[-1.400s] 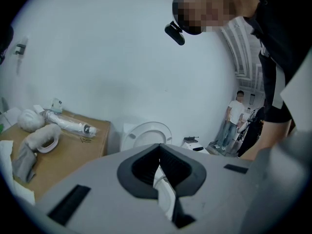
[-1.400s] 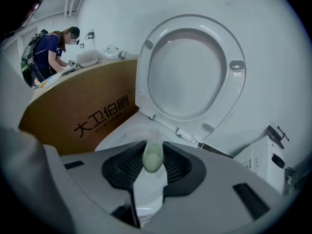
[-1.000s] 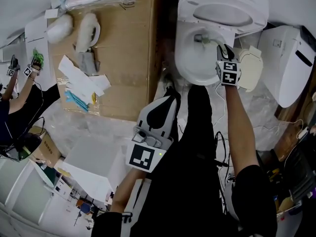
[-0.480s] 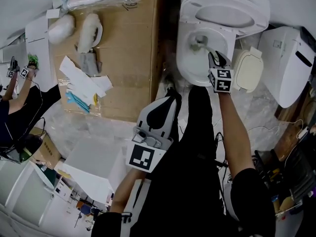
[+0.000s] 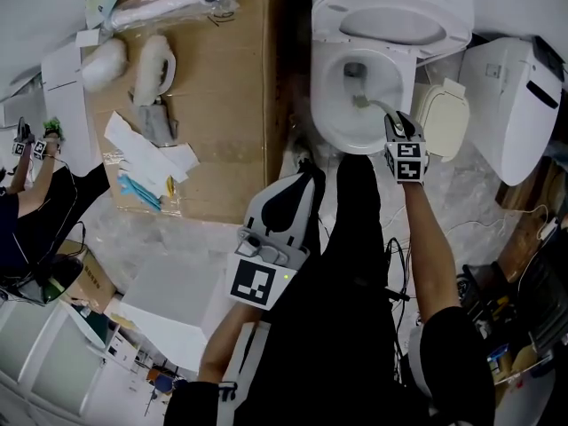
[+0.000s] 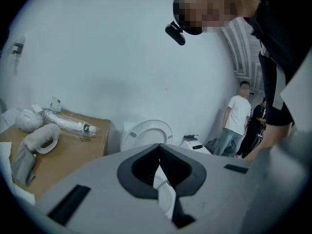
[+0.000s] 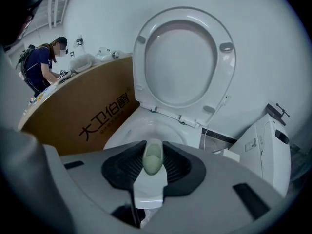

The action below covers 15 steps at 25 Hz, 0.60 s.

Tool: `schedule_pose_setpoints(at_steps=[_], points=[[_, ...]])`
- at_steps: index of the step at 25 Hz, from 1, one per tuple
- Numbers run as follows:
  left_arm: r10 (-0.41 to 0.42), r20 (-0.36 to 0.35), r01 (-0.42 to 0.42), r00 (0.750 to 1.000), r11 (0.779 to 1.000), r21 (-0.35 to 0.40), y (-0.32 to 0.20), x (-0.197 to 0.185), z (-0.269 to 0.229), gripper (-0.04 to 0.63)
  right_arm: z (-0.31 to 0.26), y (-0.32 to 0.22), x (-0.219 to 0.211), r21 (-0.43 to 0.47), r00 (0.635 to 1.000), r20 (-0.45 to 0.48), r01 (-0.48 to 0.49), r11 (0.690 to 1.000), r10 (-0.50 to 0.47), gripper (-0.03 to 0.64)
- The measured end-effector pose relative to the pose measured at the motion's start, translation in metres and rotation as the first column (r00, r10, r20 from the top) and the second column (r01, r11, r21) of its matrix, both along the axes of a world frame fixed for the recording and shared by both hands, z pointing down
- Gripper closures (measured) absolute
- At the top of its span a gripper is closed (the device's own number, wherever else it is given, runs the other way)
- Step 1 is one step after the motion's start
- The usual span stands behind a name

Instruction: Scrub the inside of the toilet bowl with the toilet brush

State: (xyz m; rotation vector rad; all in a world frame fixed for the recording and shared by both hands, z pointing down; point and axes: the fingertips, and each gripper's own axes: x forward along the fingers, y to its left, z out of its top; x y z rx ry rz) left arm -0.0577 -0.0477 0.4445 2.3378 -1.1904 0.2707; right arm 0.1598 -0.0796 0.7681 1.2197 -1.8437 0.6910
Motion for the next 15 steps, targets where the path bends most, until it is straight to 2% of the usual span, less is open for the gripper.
schedule_pose_setpoints(at_steps=[5,15], points=[[0.008,0.005,-0.008,1.0,1.0,-0.009,0.002,0.008,0.003,0.588,0.006,-0.022,0.019,0.036,0.999,-0.021,-0.024,0.999,0.025,0.5],[0.014,0.0,-0.014,1.0,1.0,0.005,0.005,0.022,-0.006,0.588,-0.021,-0.058,0.011,0.096,0.999,0.027,-0.049,0.994,0.047,0.5]])
